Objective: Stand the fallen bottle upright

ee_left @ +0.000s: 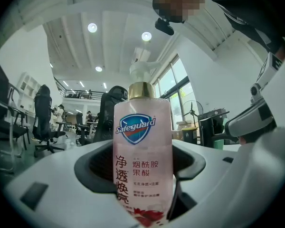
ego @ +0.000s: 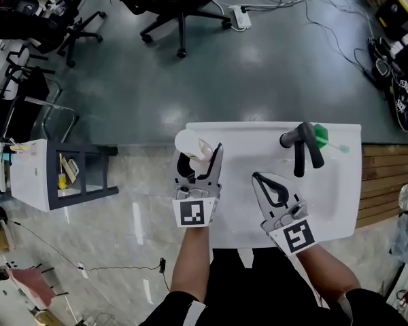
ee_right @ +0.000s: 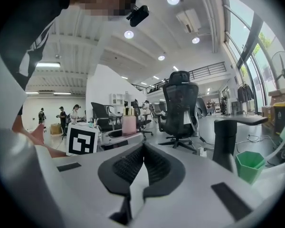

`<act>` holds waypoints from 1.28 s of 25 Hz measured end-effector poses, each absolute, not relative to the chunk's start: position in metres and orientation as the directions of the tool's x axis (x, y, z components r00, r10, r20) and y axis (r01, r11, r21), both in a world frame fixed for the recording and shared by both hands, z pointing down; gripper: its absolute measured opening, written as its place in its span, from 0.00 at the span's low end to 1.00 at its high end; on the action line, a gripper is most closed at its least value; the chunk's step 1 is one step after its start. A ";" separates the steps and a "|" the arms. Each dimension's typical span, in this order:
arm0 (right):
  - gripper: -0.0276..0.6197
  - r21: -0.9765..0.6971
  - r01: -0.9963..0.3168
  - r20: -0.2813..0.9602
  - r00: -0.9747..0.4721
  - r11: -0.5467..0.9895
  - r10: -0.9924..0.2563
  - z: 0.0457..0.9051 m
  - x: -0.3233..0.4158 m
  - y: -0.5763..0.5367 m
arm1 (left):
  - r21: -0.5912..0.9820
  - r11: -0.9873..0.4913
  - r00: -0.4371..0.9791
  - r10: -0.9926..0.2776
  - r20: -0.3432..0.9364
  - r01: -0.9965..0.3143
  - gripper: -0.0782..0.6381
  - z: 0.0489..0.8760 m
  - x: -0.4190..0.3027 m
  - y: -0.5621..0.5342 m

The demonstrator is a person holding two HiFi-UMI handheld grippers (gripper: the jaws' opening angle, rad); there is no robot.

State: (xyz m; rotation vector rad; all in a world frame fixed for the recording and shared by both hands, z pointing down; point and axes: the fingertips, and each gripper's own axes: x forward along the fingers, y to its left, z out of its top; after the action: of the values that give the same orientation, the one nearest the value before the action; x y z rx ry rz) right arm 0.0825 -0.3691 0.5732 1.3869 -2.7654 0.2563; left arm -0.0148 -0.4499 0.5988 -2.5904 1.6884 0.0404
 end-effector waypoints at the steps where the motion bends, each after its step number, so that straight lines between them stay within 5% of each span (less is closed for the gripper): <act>1: 0.07 -0.135 -0.801 0.113 -0.598 0.584 -0.794 0.575 0.082 -0.370 | -0.013 -0.394 0.394 -0.917 -0.053 -0.919 0.55 0.599 -0.016 -0.451; 23: 0.07 -0.170 -0.756 0.198 -0.654 0.632 -0.730 0.603 0.056 -0.371 | 0.039 -0.382 0.382 -0.924 0.001 -0.923 0.56 0.605 -0.021 -0.445; 32: 0.07 -0.158 -0.767 0.100 -0.639 0.622 -0.763 0.561 0.046 -0.375 | 0.039 -0.363 0.364 -0.914 0.178 -0.931 0.56 0.612 -0.036 -0.396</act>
State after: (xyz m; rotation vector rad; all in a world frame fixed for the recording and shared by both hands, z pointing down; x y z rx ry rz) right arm 0.0463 -0.3746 0.5607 1.3247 -2.8083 0.2909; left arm -0.0358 -0.3961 0.6116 -2.7020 1.8391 -0.2059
